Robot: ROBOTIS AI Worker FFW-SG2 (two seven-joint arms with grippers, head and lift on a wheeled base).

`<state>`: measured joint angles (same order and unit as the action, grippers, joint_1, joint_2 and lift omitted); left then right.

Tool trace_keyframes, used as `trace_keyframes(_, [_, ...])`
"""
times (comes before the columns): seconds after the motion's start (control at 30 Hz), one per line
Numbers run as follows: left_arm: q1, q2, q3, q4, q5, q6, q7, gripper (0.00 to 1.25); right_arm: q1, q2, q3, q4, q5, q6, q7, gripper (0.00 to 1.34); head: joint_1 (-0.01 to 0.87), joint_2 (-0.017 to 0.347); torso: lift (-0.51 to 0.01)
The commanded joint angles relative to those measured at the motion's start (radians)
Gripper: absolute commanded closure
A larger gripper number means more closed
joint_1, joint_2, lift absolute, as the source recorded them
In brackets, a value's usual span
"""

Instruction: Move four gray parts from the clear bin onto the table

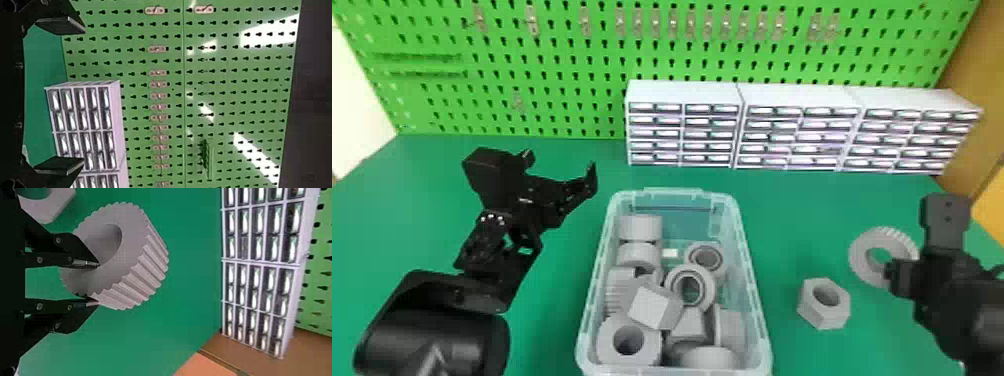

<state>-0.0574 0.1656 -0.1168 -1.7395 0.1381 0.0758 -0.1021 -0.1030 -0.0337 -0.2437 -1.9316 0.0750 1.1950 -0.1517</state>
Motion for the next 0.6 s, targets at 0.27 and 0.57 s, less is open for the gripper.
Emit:
trace_keyframes(0.27, [-0.001,-0.001,-0.009,0.000,0.000,0.009,-0.008,0.11,0.019,0.024,-0.072,0.045,-0.093,-0.011,-0.081,0.98,0.678,0.034,-0.050])
trace_keyframes(0.57, [-0.002,-0.001,-0.011,0.000,0.000,0.010,-0.013,0.11,0.032,0.035,-0.098,0.085,-0.124,-0.054,-0.094,0.98,0.678,0.034,-0.050])
